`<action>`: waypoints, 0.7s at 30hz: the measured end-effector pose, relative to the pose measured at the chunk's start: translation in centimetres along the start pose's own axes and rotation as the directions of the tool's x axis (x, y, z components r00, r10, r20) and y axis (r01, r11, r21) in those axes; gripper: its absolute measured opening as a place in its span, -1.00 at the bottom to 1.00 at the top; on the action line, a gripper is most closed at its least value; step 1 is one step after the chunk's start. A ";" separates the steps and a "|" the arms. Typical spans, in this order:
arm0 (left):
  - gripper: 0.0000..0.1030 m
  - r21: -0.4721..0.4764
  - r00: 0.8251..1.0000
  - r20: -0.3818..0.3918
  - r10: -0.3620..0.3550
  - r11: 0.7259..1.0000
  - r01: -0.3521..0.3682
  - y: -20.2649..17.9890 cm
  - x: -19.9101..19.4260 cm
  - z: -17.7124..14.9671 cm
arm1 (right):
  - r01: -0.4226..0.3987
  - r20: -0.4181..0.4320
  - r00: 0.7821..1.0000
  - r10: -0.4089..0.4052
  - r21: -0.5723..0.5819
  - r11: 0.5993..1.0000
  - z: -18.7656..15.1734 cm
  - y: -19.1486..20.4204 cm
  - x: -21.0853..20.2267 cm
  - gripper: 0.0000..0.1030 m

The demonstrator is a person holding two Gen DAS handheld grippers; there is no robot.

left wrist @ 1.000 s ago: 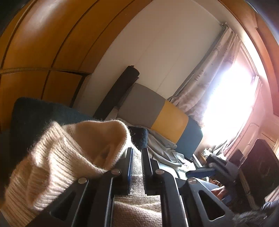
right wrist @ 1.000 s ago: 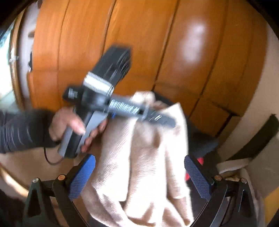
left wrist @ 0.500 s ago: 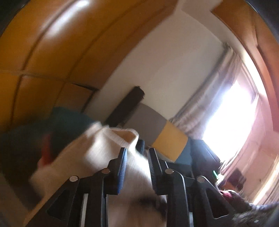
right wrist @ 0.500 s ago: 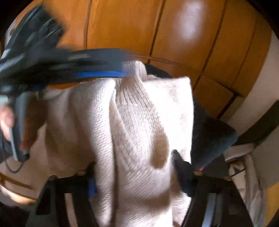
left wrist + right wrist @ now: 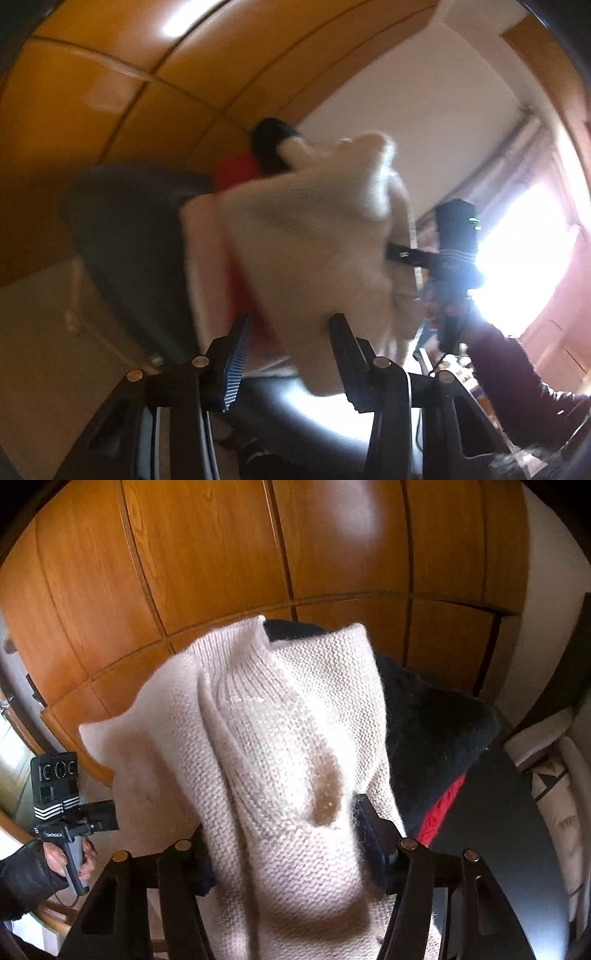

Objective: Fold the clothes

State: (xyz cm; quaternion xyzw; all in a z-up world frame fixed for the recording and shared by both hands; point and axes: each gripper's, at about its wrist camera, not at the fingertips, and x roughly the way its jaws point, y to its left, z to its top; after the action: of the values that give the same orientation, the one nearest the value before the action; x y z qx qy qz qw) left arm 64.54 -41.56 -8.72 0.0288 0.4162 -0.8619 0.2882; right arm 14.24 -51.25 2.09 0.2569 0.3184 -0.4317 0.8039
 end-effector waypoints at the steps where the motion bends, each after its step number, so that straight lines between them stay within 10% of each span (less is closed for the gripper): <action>1: -0.07 0.001 1.000 0.005 -0.017 1.000 0.017 -0.2 0.3 0.2 | -0.002 -0.001 1.000 0.002 0.004 1.000 -0.1 -0.1 0.1 0.26; 5: -0.02 0.012 0.999 0.031 -0.015 1.000 0.015 -1.0 1.2 0.7 | -0.007 -0.002 1.000 0.007 0.021 1.000 -0.6 -0.6 0.5 0.30; 8: -0.48 0.011 0.999 0.031 0.014 1.000 -0.014 -1.8 1.4 1.7 | -0.002 -0.003 1.000 0.002 0.011 1.000 -0.8 -0.4 0.6 0.28; 12: -0.58 0.088 0.997 0.076 -0.025 0.996 0.018 -4.9 0.4 3.9 | 0.018 0.018 1.000 -0.018 0.005 1.000 -1.1 0.1 0.2 -0.05; 17: -0.60 0.254 0.981 0.153 -0.116 0.964 0.074 -10.7 0.0 10.3 | -0.038 0.076 0.997 0.035 0.036 0.999 -0.5 0.7 -1.8 -0.30; 21: -0.61 0.344 0.992 0.128 0.002 0.938 -0.046 -12.9 4.1 17.0 | -0.020 0.121 0.993 0.004 0.126 0.992 0.5 -0.8 -2.0 -0.31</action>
State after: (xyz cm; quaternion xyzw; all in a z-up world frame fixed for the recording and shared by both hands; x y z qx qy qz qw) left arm 57.67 -49.67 10.26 0.0299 0.2388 -0.9181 0.3149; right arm 12.82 -50.96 3.80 0.2830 0.2395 -0.4611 0.8062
